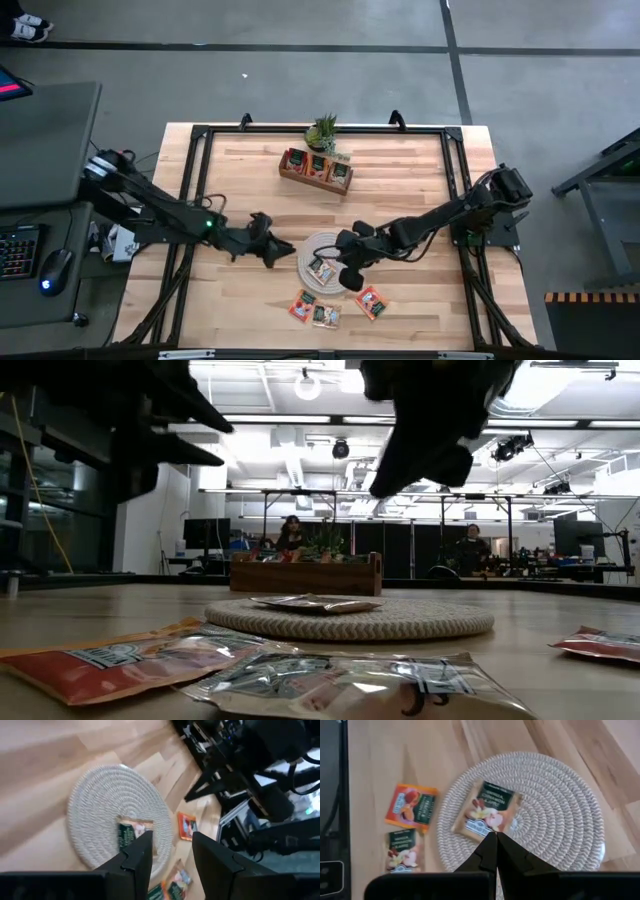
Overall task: Pick & Place Tea
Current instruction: Put the light brown tea bag into the right section of the wooden organizer
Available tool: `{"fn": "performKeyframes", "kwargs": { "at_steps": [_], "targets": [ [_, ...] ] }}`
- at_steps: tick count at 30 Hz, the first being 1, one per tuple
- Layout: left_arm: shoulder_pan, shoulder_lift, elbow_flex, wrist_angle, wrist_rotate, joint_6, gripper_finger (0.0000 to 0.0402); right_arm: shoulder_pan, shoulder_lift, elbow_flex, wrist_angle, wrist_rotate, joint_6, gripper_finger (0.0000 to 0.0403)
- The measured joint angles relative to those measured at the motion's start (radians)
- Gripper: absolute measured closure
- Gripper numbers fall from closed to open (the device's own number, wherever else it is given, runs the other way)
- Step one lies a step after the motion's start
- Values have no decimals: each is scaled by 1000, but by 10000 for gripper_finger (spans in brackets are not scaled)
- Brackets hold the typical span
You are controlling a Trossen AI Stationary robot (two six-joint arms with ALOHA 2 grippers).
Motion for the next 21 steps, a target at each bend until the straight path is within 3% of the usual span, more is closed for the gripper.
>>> {"fn": "performKeyframes", "kwargs": {
  "at_steps": [8,16,21],
  "targets": [
    [-3,262,17,268,30,-135,264,-1,0,-101,151,-57,24,403],
    [-2,413,141,263,111,-144,264,3,16,-146,250,-72,9,403],
    [-2,439,223,92,157,-146,264,4,62,-146,267,-97,-2,403]
  ]
}}
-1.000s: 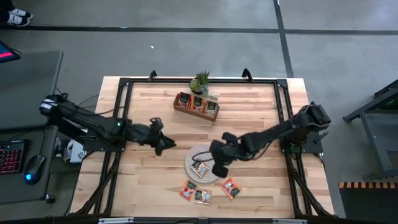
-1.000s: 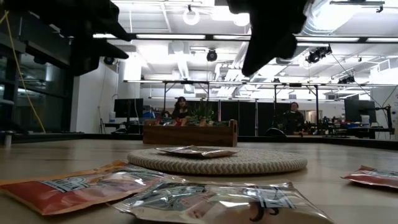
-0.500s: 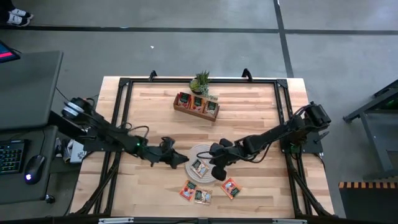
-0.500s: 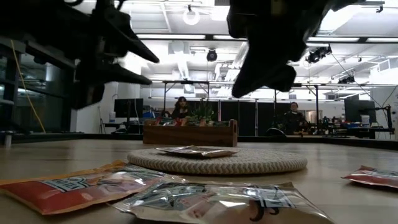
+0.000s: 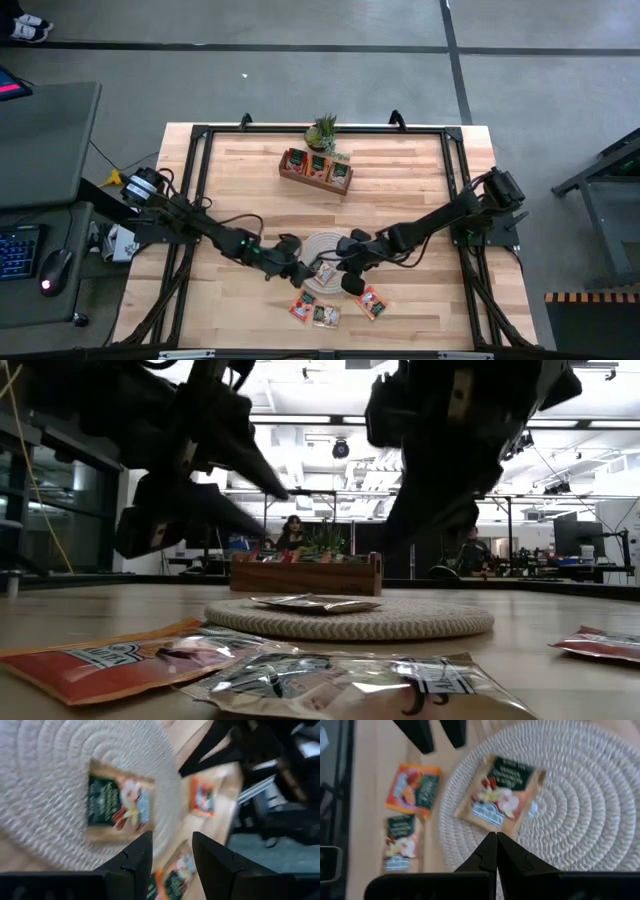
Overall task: Pick & Place Tea
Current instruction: Put the light brown tea bag into the right section of the wooden organizer
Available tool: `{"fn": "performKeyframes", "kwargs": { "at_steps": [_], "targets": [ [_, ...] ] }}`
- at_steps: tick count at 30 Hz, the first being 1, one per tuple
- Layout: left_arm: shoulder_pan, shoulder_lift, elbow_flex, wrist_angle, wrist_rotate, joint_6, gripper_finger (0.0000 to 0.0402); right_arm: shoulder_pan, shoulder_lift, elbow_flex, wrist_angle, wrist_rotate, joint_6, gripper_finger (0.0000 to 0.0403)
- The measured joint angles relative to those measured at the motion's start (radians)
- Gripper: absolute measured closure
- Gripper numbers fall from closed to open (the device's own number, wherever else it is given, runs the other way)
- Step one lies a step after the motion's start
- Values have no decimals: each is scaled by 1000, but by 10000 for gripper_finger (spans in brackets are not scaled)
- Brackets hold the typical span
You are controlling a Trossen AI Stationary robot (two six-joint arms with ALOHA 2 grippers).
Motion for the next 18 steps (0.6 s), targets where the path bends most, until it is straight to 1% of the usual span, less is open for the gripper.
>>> {"fn": "performKeyframes", "kwargs": {
  "at_steps": [3,7,12,15,18],
  "targets": [
    [0,1,53,-154,17,5,264,0,15,0,-1,-6,-5,403],
    [0,2,117,-281,24,50,264,0,15,0,28,-16,-43,403],
    [0,1,147,-367,25,49,264,-4,33,1,70,-20,-58,403],
    [0,2,147,-408,29,37,264,-4,69,1,114,-45,-70,403],
    [0,1,147,-458,37,8,264,-2,99,1,123,-52,-69,403]
  ]
}}
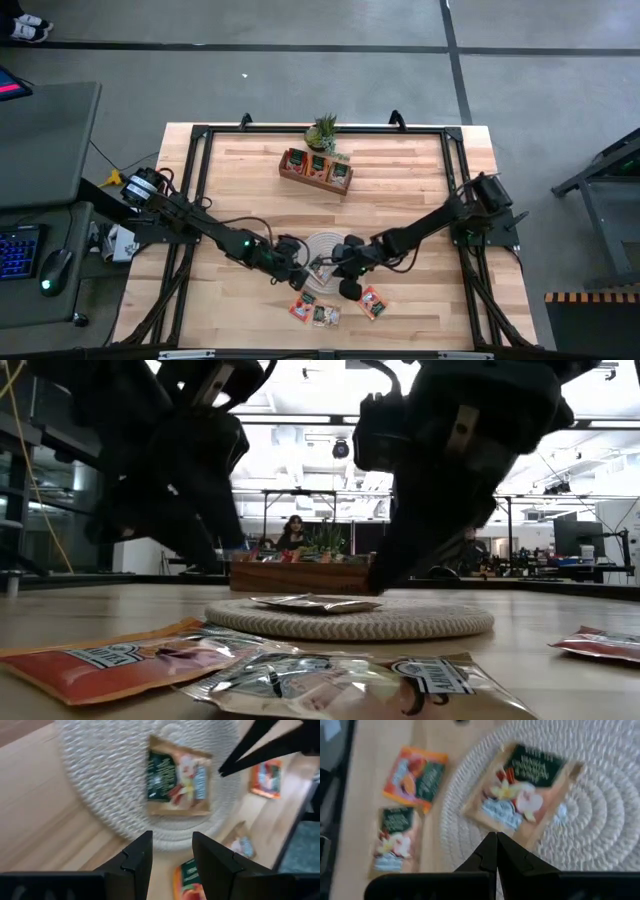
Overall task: Pick & Place Tea
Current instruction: Put the light brown tea bag into the right section of the wooden organizer
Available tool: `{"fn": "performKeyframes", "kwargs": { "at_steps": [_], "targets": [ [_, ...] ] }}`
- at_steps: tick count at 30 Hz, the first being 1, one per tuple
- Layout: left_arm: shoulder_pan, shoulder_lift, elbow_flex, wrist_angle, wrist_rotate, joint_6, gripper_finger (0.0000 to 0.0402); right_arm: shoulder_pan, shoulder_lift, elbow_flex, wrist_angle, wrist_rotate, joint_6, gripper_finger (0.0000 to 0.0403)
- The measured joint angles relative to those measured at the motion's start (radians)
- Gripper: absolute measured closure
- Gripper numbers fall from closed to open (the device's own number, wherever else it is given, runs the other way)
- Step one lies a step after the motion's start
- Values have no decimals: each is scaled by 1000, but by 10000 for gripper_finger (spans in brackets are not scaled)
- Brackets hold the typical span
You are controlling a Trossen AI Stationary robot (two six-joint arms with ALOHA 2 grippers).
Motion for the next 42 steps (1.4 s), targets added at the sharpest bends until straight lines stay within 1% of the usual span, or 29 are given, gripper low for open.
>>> {"fn": "performKeyframes", "kwargs": {
  "at_steps": [5,10,18,24,35,39,42],
  "targets": [
    [0,0,0,-32,26,-16,264,-8,13,0,15,-2,-3,403],
    [0,0,0,-38,23,-14,264,-15,13,1,47,-3,-9,403],
    [0,0,0,-39,21,-14,264,-21,32,1,46,2,-27,403],
    [0,0,-1,-41,9,-14,264,-22,84,4,78,-9,0,403],
    [1,0,-1,-37,9,-18,264,-22,88,3,72,1,16,403],
    [13,3,-1,-36,2,-66,264,-26,88,3,73,0,17,403],
    [34,34,-2,-30,13,-130,264,-26,88,2,75,0,18,403]
  ]
}}
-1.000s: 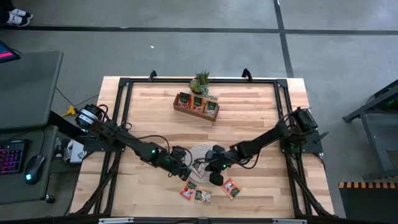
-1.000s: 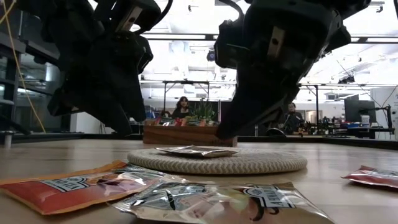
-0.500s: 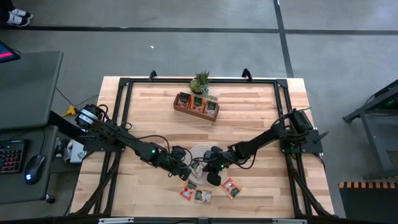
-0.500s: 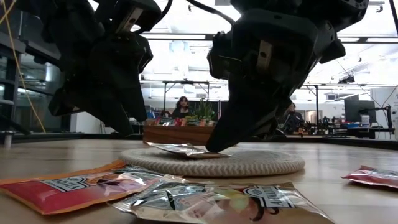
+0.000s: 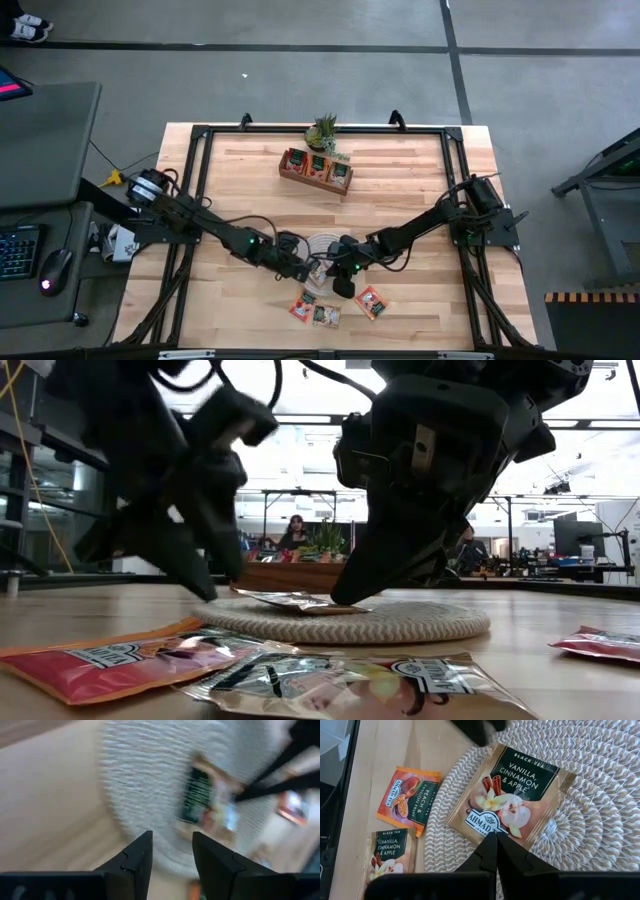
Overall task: Pick & Place Tea
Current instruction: Put the light brown tea bag into the right section of the wooden organizer
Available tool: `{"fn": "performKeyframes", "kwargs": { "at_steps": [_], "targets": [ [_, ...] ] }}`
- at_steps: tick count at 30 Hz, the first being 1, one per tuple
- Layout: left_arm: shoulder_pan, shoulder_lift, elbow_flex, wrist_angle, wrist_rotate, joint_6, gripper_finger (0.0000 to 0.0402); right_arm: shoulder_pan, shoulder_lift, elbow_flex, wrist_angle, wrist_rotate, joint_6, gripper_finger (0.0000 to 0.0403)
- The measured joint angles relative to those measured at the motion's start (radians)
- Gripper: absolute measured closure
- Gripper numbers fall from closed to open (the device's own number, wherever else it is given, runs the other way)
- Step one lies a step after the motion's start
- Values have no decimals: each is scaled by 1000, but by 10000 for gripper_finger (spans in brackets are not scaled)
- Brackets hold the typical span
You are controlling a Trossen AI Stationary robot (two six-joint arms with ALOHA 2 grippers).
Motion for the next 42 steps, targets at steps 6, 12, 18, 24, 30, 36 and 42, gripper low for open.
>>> {"fn": "performKeyframes", "kwargs": {
  "at_steps": [6,12,18,24,30,36,42],
  "targets": [
    [33,49,3,33,51,-67,264,0,1,-1,6,1,8,403],
    [38,63,3,53,52,-93,264,0,1,-2,10,-1,11,403],
    [38,67,0,105,35,-94,264,0,2,-3,9,-7,10,403],
    [39,70,0,126,30,-97,264,0,2,-3,12,-2,9,403],
    [40,70,0,132,56,-97,264,-1,3,-3,22,20,10,403],
    [39,70,0,149,82,-96,264,-21,3,-3,42,25,10,403],
    [39,71,0,155,78,-94,264,-37,3,-3,48,15,8,403]
  ]
}}
